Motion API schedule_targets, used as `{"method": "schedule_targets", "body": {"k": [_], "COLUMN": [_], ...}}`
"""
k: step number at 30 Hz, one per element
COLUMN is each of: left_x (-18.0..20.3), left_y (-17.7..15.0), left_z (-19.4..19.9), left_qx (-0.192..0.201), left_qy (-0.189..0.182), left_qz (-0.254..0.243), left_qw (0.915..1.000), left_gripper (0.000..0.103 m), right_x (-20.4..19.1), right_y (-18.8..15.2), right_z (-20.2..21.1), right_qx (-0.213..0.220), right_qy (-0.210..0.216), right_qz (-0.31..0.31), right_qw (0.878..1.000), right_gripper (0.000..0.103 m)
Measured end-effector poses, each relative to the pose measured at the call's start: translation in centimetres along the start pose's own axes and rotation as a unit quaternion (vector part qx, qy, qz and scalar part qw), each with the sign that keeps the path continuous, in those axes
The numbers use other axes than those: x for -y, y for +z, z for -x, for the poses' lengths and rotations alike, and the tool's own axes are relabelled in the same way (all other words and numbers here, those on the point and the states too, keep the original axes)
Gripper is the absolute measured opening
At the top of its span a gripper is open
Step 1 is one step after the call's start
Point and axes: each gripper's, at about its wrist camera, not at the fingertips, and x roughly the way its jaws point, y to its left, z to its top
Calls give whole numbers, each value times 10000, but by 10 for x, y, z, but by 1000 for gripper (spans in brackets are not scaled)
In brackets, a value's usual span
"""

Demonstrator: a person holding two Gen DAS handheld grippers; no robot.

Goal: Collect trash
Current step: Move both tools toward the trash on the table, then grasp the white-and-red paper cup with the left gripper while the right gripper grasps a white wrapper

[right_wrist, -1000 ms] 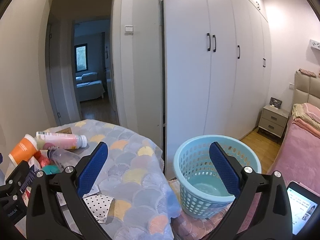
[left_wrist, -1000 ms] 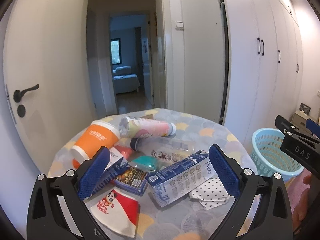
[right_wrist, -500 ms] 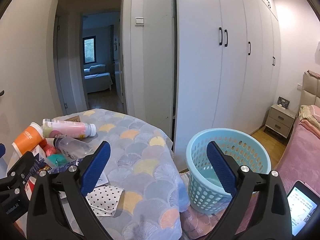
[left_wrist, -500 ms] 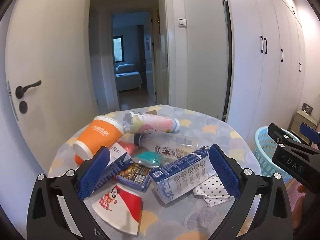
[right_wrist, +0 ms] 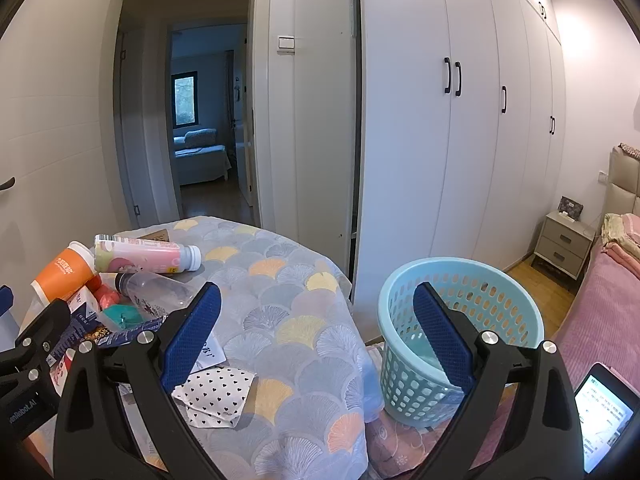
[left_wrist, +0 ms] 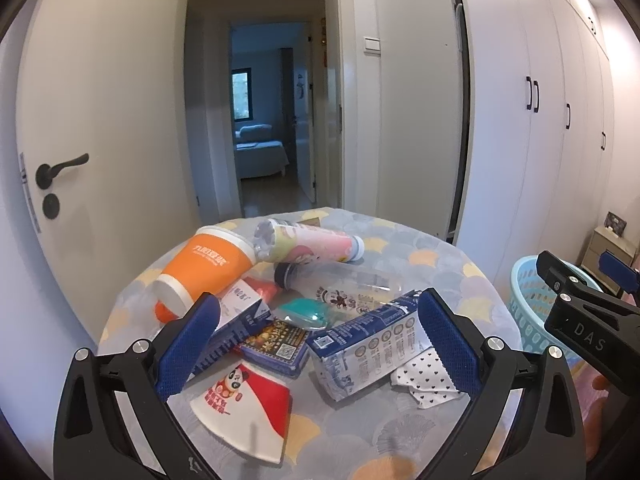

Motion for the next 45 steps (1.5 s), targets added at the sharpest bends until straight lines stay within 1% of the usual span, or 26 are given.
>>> {"method": "schedule_targets", "body": {"k": [5, 8, 14, 16, 18, 21, 22, 25, 27, 29, 33, 37, 39, 42, 45], "left_x": [-2, -8, -51, -68, -87, -111, -121, -132, -135, -136, -126, -116, -112, -107, -101], "left_y": [8, 16, 27, 28, 28, 24, 21, 7, -5, -16, -29, -36, -39, -44, -49], "left_z": [13, 22, 35, 40, 44, 45, 47, 44, 41, 37, 19, 2, -5, -10, -15], "left_qx": [-31, -35, -99, -110, -141, -321, -402, -699, -947, -1116, -1342, -1510, -1632, -1772, -1881], "left_qy": [7, 88, 283, 374, 432, 374, 316, 58, -130, -292, -331, -318, -383, -629, -687], "left_qz": [42, 44, 221, 273, 385, 556, 589, 549, 584, 627, 573, 462, 474, 602, 571], "left_qw": [10000, 9999, 9993, 9989, 9982, 9972, 9970, 9960, 9937, 9913, 9887, 9869, 9847, 9803, 9781], "left_gripper": [96, 96, 96, 96, 96, 96, 96, 96, 96, 96, 96, 95, 95, 96, 95], "right_x": [0, 0, 6, 6, 4, -1, -4, -10, -15, -22, -32, -33, -31, -31, -36], "right_y": [0, 0, 1, 2, 2, -1, -2, -11, -20, -31, -50, -59, -62, -67, -68], "right_z": [0, 1, 1, 1, 0, -2, -3, -10, -18, -27, -43, -59, -66, -77, -86], "right_qx": [-10, -4, -11, -19, -51, -125, -155, -285, -439, -607, -897, -1220, -1380, -1615, -1814], "right_qy": [19, -22, -68, -59, -22, 107, 197, 582, 888, 931, 1135, 1379, 1541, 1711, 1957], "right_qz": [7, 22, -50, -58, -42, 4, 20, 81, 241, 441, 610, 636, 617, 665, 737], "right_qw": [10000, 10000, 10000, 10000, 10000, 9999, 9997, 9979, 9948, 9928, 9876, 9809, 9764, 9697, 9609], "right_gripper": [90, 88, 85, 82, 77, 72, 72, 72, 72, 72, 72, 73, 73, 73, 73]}}
